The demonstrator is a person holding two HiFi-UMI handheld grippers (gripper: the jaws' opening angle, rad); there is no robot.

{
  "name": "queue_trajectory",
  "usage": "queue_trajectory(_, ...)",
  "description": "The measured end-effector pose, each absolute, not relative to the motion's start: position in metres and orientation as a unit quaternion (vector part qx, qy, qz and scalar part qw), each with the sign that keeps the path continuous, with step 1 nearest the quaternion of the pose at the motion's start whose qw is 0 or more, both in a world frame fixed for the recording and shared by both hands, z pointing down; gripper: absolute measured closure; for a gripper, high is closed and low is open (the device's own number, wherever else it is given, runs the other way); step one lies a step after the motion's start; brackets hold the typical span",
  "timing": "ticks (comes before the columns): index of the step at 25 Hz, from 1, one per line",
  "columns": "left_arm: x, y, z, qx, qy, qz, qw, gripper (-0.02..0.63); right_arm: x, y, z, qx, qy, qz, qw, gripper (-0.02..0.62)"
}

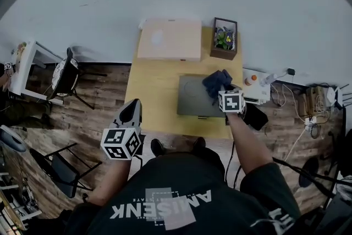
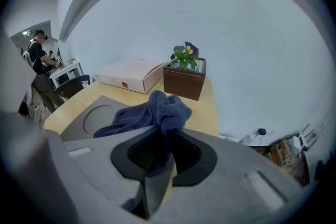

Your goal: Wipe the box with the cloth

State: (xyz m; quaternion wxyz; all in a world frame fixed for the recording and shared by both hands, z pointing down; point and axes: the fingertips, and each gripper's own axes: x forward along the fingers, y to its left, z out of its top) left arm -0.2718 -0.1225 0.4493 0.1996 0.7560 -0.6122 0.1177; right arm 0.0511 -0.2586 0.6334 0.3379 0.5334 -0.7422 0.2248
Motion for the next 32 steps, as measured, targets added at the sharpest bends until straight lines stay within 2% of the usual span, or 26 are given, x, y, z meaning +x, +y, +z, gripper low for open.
queue_trajectory(9, -0.257, -0.129, 0.444, 0.776, -0.589, 0.119, 0.193, 0.604, 0.09, -0.251, 0.63, 0.572, -0.715, 0.25, 0.315, 0.531)
queue_trajectory(14, -0.254, -0.131, 0.446, 0.782, -0.58, 0.117, 0.195, 0.604, 0.126, -0.241, 0.635, 0.588, -0.688, 0.256, 0.34, 0.531)
queue_trajectory(17, -0.249, -0.132, 0.444, 0.794, -0.565, 0.114, 0.193, 0.604, 0.134, -0.236, 0.627, 0.586, -0.695, 0.253, 0.33, 0.531)
queue_trajectory(25, -0.244, -0.137, 0.437, 0.823, -0.524, 0.11, 0.187, 0.604, 0.115, -0.221, 0.577, 0.575, -0.732, 0.245, 0.272, 0.531)
queue_trajectory(32, -0.266, -0.156, 0.412, 0.822, -0.533, 0.085, 0.184, 0.604, 0.084, -0.212, 0.498, 0.572, -0.764, 0.193, 0.226, 0.531)
